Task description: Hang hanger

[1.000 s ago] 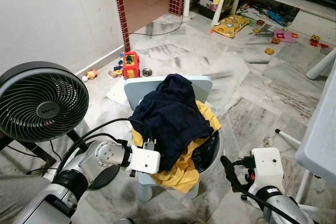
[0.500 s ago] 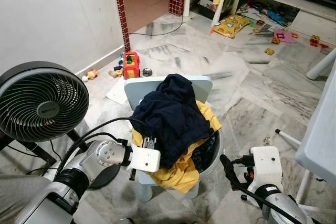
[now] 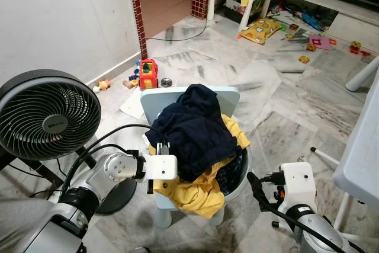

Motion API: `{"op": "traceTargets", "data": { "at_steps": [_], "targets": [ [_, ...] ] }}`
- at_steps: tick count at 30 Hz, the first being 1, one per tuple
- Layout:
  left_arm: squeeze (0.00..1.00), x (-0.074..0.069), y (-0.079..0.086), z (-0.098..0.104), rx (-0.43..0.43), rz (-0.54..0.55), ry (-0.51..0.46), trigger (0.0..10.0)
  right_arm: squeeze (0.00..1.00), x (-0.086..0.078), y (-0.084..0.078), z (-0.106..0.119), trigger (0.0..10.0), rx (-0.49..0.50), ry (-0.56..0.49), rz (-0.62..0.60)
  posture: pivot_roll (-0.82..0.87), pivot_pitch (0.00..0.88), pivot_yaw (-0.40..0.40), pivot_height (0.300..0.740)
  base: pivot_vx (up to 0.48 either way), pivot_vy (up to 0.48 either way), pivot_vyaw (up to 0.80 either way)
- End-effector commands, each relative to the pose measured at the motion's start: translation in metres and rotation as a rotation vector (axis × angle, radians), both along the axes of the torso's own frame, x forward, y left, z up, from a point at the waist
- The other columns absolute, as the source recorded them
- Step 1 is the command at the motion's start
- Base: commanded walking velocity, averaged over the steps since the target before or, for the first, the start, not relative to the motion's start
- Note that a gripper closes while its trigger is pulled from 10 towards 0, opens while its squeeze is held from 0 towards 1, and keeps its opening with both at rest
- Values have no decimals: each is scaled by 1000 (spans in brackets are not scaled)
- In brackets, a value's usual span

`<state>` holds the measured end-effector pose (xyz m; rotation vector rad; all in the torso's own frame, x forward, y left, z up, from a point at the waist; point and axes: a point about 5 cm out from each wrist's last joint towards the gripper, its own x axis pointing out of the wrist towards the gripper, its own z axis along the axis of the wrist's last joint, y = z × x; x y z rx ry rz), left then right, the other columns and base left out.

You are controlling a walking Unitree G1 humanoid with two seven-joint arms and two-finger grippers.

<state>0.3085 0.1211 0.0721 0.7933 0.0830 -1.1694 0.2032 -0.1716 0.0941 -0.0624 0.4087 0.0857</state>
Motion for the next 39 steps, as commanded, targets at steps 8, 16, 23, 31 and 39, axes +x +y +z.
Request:
{"op": "traceTargets", "data": {
  "at_steps": [8,16,23,31,39],
  "targets": [
    [0,14,-21,30,-407,236,35,0,0,15,-9,3,10000,-27,-54,-11,52,0,-88,740,0,0,0],
    [0,22,-33,49,-705,442,147,0,0,32,-11,7,10000,-30,-120,-34,60,0,-103,740,0,0,0],
    [0,32,-34,62,-873,683,84,1294,0,41,-7,9,10000,-29,-146,-10,56,0,-125,740,0,0,0],
    [0,35,-41,62,-917,761,114,4039,0,46,-12,11,10000,-45,-160,0,49,0,-133,740,0,0,0],
    [0,32,-49,57,-885,731,148,7725,0,47,-10,11,10000,-47,-167,11,42,0,-130,740,0,0,0]
  ]
}}
